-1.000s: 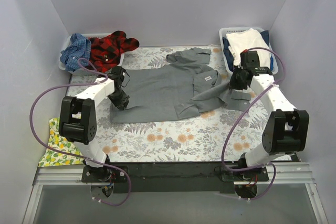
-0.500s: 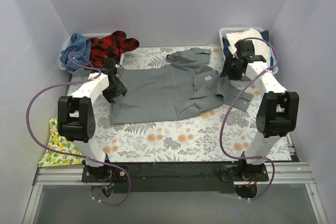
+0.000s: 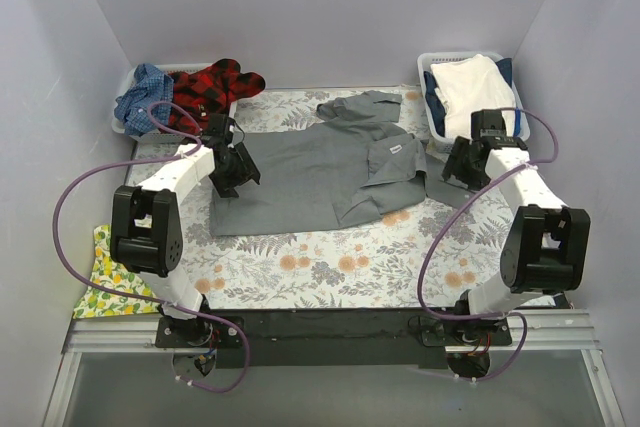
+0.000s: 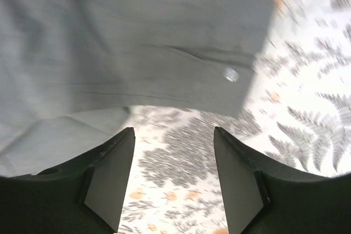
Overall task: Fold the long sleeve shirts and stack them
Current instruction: Fold the shirt
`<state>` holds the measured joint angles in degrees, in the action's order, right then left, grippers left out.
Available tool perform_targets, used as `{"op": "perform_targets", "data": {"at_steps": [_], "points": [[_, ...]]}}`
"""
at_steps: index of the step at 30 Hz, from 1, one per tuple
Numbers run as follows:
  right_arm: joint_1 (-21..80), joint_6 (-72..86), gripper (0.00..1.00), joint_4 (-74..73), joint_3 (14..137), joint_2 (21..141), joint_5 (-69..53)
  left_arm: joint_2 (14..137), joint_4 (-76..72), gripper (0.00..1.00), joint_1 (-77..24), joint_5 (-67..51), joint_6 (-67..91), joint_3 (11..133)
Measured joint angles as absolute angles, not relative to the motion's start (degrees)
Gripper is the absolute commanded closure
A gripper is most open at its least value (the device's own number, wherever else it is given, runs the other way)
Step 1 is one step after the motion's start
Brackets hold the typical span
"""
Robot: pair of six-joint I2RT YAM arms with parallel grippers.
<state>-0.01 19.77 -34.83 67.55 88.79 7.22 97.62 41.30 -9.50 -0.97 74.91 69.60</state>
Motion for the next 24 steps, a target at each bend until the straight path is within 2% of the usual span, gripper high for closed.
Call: {"op": "perform_targets", "data": {"at_steps": [4, 15, 22, 23, 24], "points": [[-3.1, 21.1, 0.35, -36.9, 63.6, 89.6, 10.0, 97.7, 40.4, 0.37, -9.5, -2.5, 73.7, 69.6], [-3.4, 24.3, 0.36, -35.8, 64.2, 101.6, 12.7, 98.1, 40.3, 0.37, -9.5, -3.0, 71.4, 69.4], [-3.4, 25.3, 0.35, -36.1, 66.2, 103.3, 12.8, 98.1, 40.4, 0.36, -9.5, -2.7, 70.8, 69.4], [-3.4, 25.3, 0.36, -36.1, 66.3, 103.5, 12.8, 98.1, 40.5, 0.36, -9.5, -2.6, 70.7, 69.4], [-3.4, 25.3, 0.46, -36.1, 66.5, 103.6, 12.8, 98.1, 40.5, 0.36, -9.5, -2.5, 70.7, 69.4]]}}
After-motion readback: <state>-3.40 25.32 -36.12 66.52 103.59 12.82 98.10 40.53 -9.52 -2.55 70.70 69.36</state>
